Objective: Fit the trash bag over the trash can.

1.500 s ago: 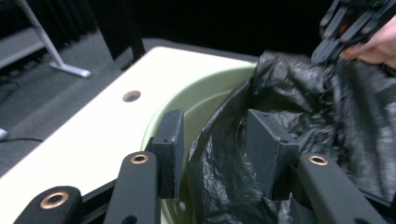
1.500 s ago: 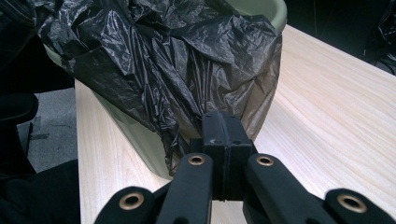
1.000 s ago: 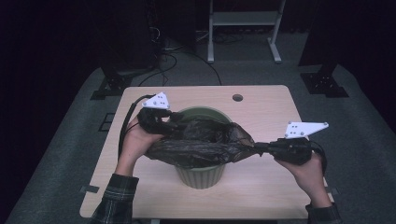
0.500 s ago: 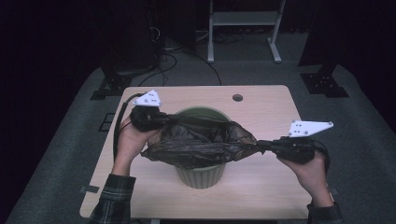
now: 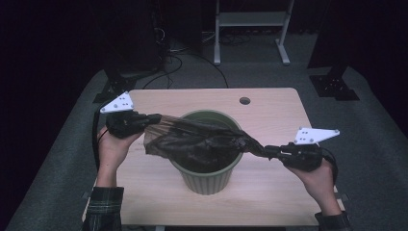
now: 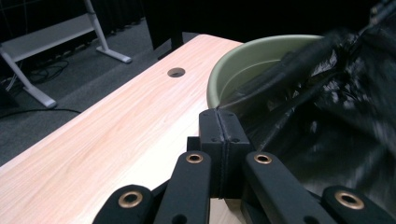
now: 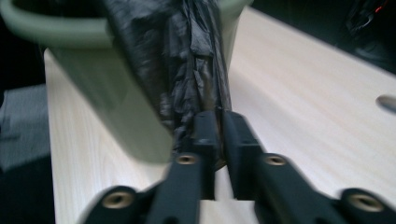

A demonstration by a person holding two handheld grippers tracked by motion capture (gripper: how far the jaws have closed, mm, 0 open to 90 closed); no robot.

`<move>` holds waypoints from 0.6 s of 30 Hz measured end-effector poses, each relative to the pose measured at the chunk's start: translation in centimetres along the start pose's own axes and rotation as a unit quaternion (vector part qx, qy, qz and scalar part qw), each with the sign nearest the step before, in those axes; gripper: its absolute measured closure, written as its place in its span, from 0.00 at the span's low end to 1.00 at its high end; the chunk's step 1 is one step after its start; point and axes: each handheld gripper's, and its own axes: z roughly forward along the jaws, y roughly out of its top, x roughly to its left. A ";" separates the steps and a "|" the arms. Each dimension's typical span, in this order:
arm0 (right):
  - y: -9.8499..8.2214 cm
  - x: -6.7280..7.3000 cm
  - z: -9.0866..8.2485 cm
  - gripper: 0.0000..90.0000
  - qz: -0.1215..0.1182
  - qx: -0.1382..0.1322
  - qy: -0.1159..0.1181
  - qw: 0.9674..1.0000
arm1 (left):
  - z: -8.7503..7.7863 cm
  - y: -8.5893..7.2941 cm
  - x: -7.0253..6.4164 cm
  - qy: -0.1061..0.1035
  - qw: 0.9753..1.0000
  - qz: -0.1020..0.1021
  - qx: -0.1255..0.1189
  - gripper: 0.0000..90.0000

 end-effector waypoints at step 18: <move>5.9 -1.9 3.7 0.99 0.014 -0.034 0.034 0.999 | 0.3 0.2 0.2 0.006 1.000 0.001 -0.015 1.00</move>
